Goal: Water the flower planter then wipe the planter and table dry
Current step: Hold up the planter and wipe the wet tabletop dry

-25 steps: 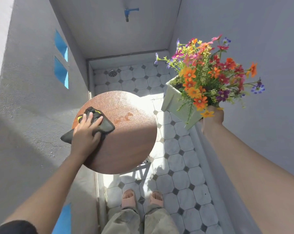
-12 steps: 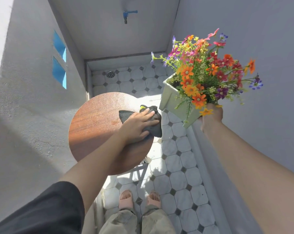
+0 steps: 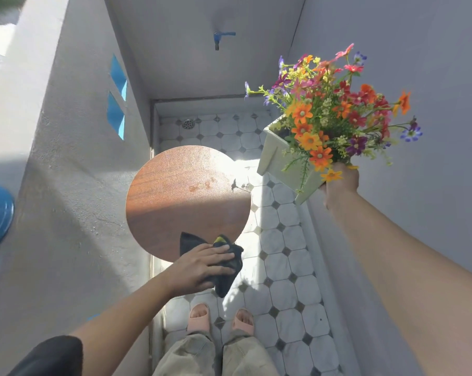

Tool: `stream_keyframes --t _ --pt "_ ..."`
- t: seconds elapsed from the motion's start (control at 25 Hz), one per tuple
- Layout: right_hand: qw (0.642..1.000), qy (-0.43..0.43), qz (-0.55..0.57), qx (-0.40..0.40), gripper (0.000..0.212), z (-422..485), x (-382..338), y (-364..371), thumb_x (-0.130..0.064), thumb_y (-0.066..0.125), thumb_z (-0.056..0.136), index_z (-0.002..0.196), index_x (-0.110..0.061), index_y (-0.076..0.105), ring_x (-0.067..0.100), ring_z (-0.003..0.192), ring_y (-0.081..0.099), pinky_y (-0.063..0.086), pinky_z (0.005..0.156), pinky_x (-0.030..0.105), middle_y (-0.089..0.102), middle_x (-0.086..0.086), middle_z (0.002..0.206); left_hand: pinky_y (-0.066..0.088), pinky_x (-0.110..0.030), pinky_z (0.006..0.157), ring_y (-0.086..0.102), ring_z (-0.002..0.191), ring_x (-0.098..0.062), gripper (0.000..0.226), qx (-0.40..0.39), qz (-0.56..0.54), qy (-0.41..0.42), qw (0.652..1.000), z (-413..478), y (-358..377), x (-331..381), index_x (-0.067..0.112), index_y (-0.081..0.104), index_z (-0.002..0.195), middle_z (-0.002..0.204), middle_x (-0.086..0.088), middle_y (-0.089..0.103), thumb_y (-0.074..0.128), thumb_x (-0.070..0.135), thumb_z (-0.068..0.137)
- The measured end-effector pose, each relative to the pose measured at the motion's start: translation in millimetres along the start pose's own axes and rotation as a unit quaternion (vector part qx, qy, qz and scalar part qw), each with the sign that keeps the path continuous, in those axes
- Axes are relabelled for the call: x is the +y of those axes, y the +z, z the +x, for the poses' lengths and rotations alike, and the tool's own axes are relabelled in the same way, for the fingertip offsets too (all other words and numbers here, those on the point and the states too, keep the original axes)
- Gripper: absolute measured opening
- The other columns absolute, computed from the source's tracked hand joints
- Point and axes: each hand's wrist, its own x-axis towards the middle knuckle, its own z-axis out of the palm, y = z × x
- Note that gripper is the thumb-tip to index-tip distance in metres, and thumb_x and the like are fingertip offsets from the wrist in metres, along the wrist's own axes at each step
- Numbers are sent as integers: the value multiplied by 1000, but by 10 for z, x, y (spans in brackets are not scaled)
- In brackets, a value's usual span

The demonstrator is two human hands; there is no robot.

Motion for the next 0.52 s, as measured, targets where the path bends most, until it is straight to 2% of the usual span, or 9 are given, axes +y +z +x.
stream_keyframes --t 0.08,0.12,0.16,0.2,0.28,0.32,0.36,0.4,0.52 --pt "999 3 -10 -32 9 -49 -66 4 -8 47 71 65 -12 41 22 63 48 39 60 33 51 9 78 46 -30 90 58 114 -18 42 46 -78 -70 993 -197 -58 148 32 66 112 123 3 66 52 20 74" --pt "999 0 -14 -45 11 -78 -100 10 -8 46 72 65 -13 39 21 60 46 37 59 32 48 8 74 50 -27 82 65 101 -20 44 87 -162 -151 971 -261 -166 239 35 69 108 114 5 70 50 17 72" --pt "999 -5 -9 -46 14 -143 -147 14 -7 46 73 63 -13 39 21 61 45 37 60 32 47 8 72 51 -26 72 67 87 -24 43 142 -270 -243 921 -286 -322 324 33 72 103 102 6 73 48 16 71" --pt "999 -16 0 -45 16 -178 -182 27 -5 46 74 61 -13 39 21 64 46 37 63 33 48 8 72 50 -25 64 66 77 -27 39 208 -375 -322 844 -281 -481 349 29 75 96 91 7 75 47 16 72" --pt "998 -38 -7 -54 18 -294 -263 59 -5 46 75 59 -12 43 23 73 50 40 68 35 53 11 78 50 -24 60 63 69 -27 26 320 -541 -416 657 -210 -779 210 16 72 87 74 3 73 51 24 73" --pt "996 -46 -19 -71 18 -374 -295 90 -6 45 76 59 -12 46 24 76 53 44 68 38 56 14 83 52 -27 65 64 73 -27 29 341 -607 -428 576 -174 -933 91 11 68 91 77 -3 73 57 32 73" --pt "994 -55 -31 -89 18 -410 -314 128 -9 45 77 60 -11 49 26 78 56 49 70 42 59 16 87 53 -32 73 66 81 -28 41 348 -651 -426 523 -140 -1069 -35 8 66 99 86 -10 73 63 38 72" --pt "991 -62 -46 -107 16 -471 -326 165 -11 45 78 63 -10 52 28 80 59 53 73 46 61 18 90 53 -38 81 68 89 -31 53 356 -669 -424 496 -105 -1172 -164 7 64 108 97 -15 72 70 41 69" --pt "979 -78 -79 -170 10 -631 -254 338 -13 51 80 73 -10 56 30 79 62 53 67 44 64 19 87 50 -51 94 68 96 -35 67 420 -625 -436 494 -32 -1321 -370 2 63 109 107 -23 69 84 35 55"
